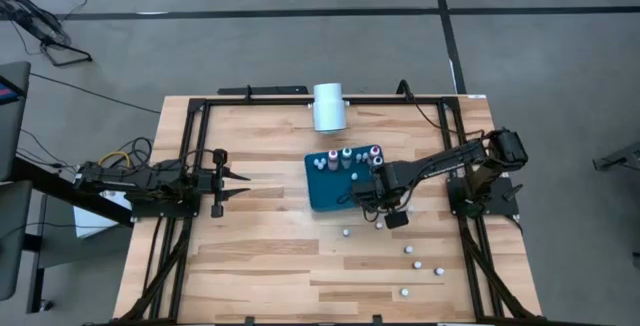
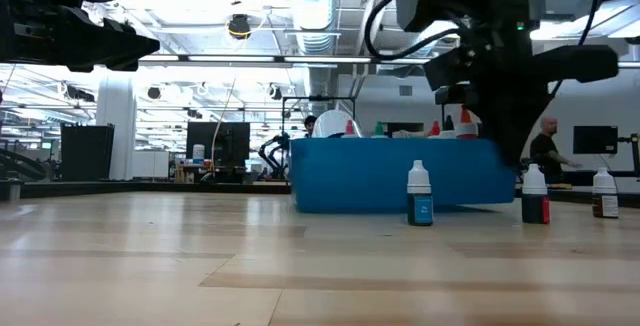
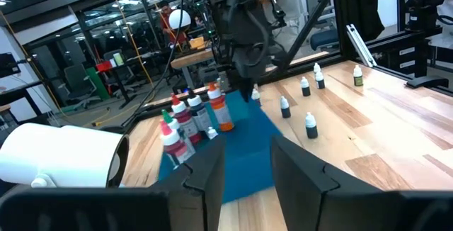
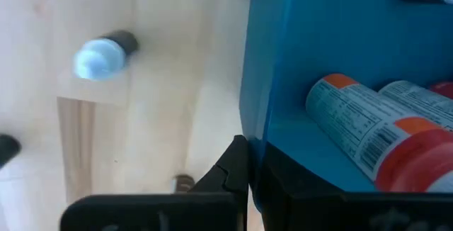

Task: Pick & Place food coloring
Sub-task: Move the blue bin to the center of the table, then put the small black food coloring bottle into the blue bin

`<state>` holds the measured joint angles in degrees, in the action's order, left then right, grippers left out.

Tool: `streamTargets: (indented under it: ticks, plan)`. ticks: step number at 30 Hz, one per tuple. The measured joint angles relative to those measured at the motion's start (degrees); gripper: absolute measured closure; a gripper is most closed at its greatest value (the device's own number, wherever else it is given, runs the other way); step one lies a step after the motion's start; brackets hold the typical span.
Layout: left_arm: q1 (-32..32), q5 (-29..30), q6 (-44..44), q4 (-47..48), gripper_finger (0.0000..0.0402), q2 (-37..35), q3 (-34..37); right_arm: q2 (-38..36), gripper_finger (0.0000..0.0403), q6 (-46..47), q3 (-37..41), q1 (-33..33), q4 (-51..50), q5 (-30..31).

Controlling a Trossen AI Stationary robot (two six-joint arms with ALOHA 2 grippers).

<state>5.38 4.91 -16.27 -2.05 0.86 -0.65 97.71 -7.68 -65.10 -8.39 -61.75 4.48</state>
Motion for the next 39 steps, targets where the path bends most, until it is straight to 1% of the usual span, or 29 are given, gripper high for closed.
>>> streamTargets:
  ticks: [4,15,27,31,36,39]
  plan:
    - [0.0,0.0,0.0,0.0,0.0297,0.0,0.0,0.0,0.0397,-0.2,0.0,0.8,-1.1,0.1]
    - [0.0,0.0,0.0,0.0,0.0297,0.0,0.0,0.0,0.0393,1.7,0.0,-0.6,-2.1,-1.7]
    - [0.0,0.0,0.0,0.0,0.0297,0.0,0.0,0.0,0.0318,2.3,0.0,-1.0,-1.3,-1.5]
    - [0.0,0.0,0.0,0.0,0.0297,0.0,0.0,-3.4,0.0310,2.3,0.0,-2.4,0.0,-0.8]
    - [0.0,0.0,0.0,0.0,0.0297,0.0,0.0,-10.4,0.0310,2.7,0.0,-5.6,3.0,3.9]
    - [0.0,0.0,0.0,0.0,0.0297,0.0,0.0,-13.5,0.0310,-0.2,0.0,-8.3,6.5,4.5]
